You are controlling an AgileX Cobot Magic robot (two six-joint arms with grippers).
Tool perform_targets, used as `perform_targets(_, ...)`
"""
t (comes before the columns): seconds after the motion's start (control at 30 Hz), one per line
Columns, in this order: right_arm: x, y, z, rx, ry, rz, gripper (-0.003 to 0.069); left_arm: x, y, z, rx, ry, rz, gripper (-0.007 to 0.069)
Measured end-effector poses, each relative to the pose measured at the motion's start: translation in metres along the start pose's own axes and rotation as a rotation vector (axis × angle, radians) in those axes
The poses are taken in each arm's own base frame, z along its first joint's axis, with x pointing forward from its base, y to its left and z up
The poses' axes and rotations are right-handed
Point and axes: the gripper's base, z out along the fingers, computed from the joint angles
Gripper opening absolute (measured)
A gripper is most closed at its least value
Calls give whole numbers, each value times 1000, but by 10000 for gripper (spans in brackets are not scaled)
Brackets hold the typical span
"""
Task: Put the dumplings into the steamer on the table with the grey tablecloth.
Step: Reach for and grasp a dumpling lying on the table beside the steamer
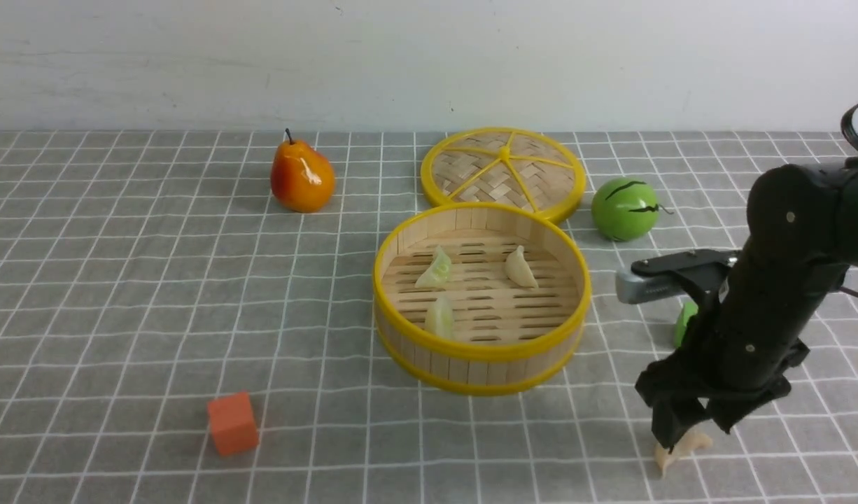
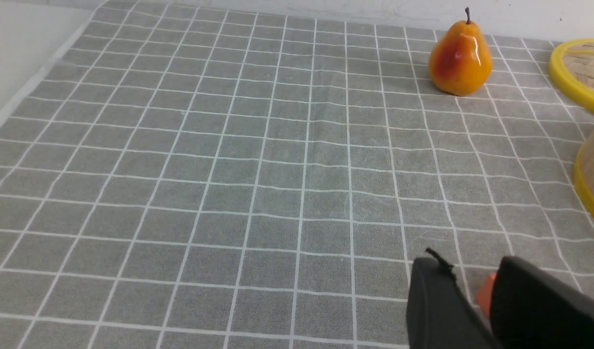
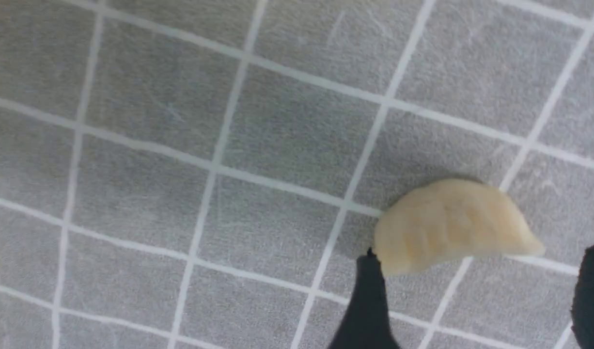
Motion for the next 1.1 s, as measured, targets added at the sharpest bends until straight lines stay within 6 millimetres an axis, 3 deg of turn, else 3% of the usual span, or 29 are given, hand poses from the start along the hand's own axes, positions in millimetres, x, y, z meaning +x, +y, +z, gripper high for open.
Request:
perform_targets(0.17,6,-5,17,19,-57,132,502,0,0,0,0,0,0,175)
perform_targets(0.33,13,-5,25,2,-96,222,410,0,0,0,0,0,0,179)
perform_targets(0.67,15,-4,19,-15,-132,97,400,0,1,0,-6,4,0,184)
perform_targets(0.73,16,-3,13,-15,-149,76,337,0,1,0,-7,5,0,184)
perform_targets(0.77,17,-3,7,-16,-169,60,225,0,1,0,-7,5,0,184)
perform_targets(0.8,17,-3,5,-16,-175,59,182,0,1,0,-7,5,0,185)
perform_targets(0.83,18,-2,-3,-18,-198,50,59,0,1,0,-8,5,0,185)
perform_targets(0.87,19,-1,-8,-19,-208,45,19,1,1,0,-8,6,0,185)
perform_targets(1.1,15,2,-34,-16,-263,8,-13,1,1,0,-8,6,0,185)
